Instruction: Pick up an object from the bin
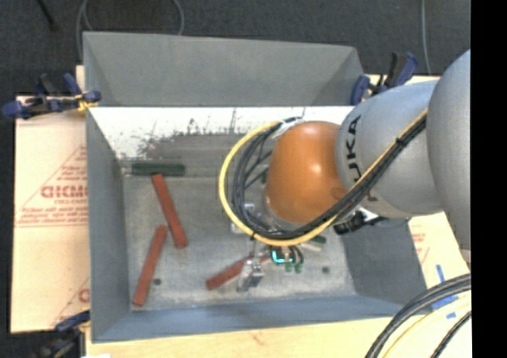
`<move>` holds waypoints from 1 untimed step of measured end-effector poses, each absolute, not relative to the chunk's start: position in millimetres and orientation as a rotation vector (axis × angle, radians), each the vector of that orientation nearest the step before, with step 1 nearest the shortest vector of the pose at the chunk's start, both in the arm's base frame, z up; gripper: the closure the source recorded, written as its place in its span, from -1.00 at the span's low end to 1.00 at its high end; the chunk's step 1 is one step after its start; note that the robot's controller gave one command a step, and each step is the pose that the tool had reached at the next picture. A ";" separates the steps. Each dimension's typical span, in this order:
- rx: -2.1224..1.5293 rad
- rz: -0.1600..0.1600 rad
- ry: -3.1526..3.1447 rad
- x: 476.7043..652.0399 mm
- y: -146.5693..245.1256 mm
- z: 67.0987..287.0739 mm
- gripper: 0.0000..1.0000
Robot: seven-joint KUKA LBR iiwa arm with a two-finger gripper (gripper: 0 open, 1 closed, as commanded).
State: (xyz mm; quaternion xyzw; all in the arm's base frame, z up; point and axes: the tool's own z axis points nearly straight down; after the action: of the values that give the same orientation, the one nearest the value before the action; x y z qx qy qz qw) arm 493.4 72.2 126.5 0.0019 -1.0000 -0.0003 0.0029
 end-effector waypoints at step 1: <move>0.002 -0.002 -3.143 495.5 72.0 130.3 -1.00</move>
Offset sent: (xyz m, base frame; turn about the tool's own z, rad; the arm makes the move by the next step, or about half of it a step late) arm 0.0053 -0.0044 -0.0565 -0.1917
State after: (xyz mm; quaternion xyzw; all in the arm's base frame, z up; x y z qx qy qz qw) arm 495.5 72.0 130.3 0.0008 -1.0000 -0.0007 -0.0009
